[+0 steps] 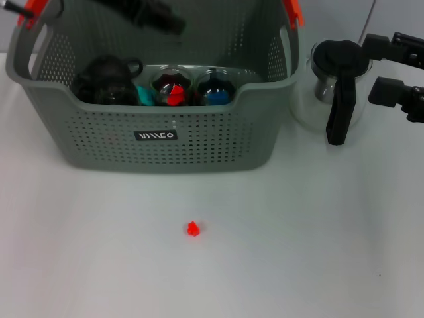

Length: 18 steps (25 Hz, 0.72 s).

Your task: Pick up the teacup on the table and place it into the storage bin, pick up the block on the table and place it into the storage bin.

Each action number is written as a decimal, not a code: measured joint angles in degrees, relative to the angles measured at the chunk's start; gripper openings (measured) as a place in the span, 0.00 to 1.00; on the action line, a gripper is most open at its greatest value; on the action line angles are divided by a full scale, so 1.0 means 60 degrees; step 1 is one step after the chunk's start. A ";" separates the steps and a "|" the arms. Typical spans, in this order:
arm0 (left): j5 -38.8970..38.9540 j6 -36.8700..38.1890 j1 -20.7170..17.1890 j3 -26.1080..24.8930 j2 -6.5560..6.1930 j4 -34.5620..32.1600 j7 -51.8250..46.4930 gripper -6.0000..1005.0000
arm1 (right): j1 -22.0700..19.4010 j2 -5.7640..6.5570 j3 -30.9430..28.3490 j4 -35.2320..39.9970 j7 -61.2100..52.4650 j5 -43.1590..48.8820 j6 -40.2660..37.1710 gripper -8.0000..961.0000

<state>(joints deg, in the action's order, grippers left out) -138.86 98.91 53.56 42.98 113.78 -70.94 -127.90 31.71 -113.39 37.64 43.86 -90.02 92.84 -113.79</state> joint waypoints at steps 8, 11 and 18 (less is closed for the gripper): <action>-0.0054 -0.3105 0.0045 -0.0078 -0.0248 0.1785 -0.0364 0.38 | -0.0027 0.0130 0.0248 -0.0012 -0.0050 0.0035 0.0008 0.90; -0.0075 -0.3346 -0.0030 -0.0066 -0.0206 0.1800 -0.0464 0.40 | -0.0028 0.0172 0.0280 -0.0008 -0.0044 0.0039 0.0007 0.90; -0.0127 -0.2459 -0.0331 0.0051 -0.0209 0.0773 -0.0872 0.54 | -0.0027 0.0244 0.0301 -0.0001 -0.0014 0.0012 -0.0004 0.90</action>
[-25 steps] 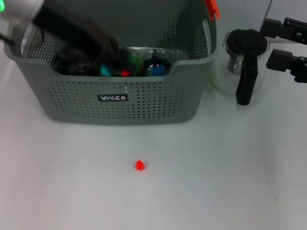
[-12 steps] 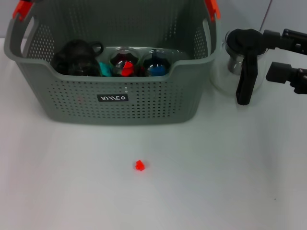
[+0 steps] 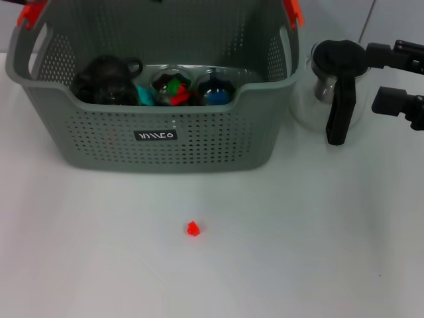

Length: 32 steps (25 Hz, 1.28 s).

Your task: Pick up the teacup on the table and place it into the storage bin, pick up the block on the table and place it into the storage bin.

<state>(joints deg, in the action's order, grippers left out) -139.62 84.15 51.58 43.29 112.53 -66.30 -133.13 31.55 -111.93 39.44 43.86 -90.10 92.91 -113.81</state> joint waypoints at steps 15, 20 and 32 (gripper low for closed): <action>0.1867 0.5649 -0.1916 0.0580 0.1461 -0.3609 -0.0074 0.96 | -0.0036 -0.0023 0.0017 -0.0004 -0.0068 -0.0073 0.0002 0.90; 0.1917 0.5604 -0.2691 0.1934 0.1810 -0.3404 0.0557 0.96 | -0.0015 -0.0058 -0.0008 -0.0032 -0.0049 -0.0117 0.0013 0.90; 0.1309 0.2928 -0.3081 0.3124 0.1904 -0.0828 0.3190 0.96 | 0.0058 -0.0156 -0.0032 -0.0097 0.0033 -0.0190 0.0042 0.90</action>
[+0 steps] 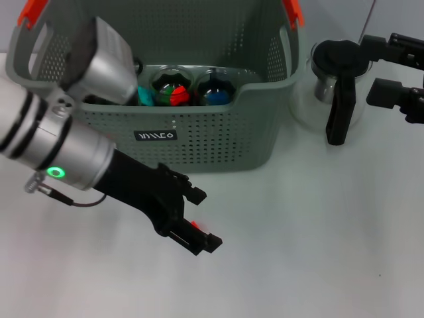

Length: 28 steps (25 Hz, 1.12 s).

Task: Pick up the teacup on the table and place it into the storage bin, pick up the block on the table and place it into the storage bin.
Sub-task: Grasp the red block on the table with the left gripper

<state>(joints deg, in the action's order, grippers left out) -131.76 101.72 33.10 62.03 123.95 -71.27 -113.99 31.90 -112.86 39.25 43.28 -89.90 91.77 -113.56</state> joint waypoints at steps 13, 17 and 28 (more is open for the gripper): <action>-0.0734 -0.2696 0.0102 0.2364 0.0071 0.1380 0.0346 0.96 | -0.0172 -0.0077 -0.0095 -0.0012 0.0066 0.0009 0.0015 0.90; -0.1074 -0.3047 0.0099 0.2729 0.0088 0.1414 0.0051 0.96 | -0.0193 -0.0096 -0.0098 -0.0022 0.0096 0.0017 0.0015 0.90; -0.2044 -0.3946 0.0169 0.3731 0.0099 0.1280 -0.0950 0.94 | -0.0219 -0.0194 -0.0118 -0.0021 0.0255 -0.0002 0.0016 0.90</action>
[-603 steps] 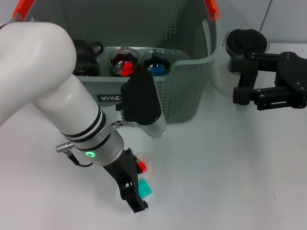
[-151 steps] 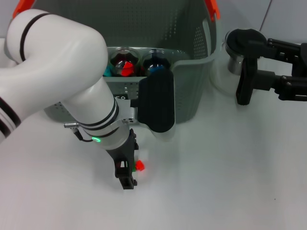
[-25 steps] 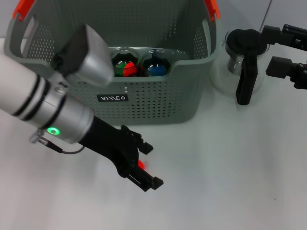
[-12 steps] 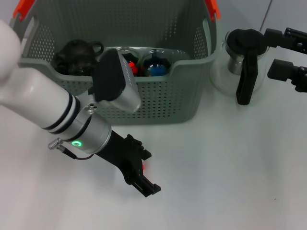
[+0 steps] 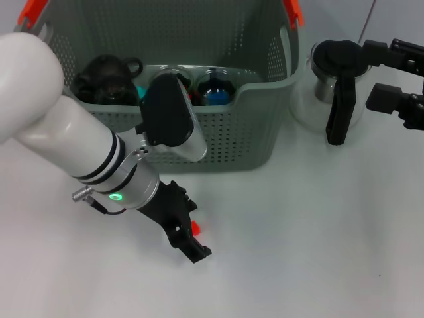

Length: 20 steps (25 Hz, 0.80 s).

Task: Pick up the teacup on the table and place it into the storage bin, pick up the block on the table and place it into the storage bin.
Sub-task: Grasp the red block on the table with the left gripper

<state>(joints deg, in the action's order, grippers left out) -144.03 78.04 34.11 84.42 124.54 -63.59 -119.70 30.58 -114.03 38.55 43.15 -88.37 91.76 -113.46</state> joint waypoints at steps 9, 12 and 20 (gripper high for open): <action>-0.0202 -0.0049 0.0130 0.0057 -0.0014 -0.0064 -0.0372 0.92 | -0.0041 -0.0014 -0.0154 0.0001 0.0072 -0.0001 -0.0010 0.90; -0.0249 -0.0032 0.0198 0.0076 -0.0018 -0.0080 -0.0498 0.91 | -0.0046 -0.0012 -0.0192 0.0001 0.0081 -0.0001 -0.0015 0.90; -0.0269 -0.0015 0.0225 0.0116 -0.0030 -0.0017 -0.0526 0.78 | -0.0057 -0.0009 -0.0200 0.0001 0.0093 0.0005 -0.0029 0.90</action>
<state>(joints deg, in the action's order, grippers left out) -145.64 77.96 35.46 85.12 124.36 -63.69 -122.85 30.24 -114.08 37.35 43.15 -87.82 91.79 -113.64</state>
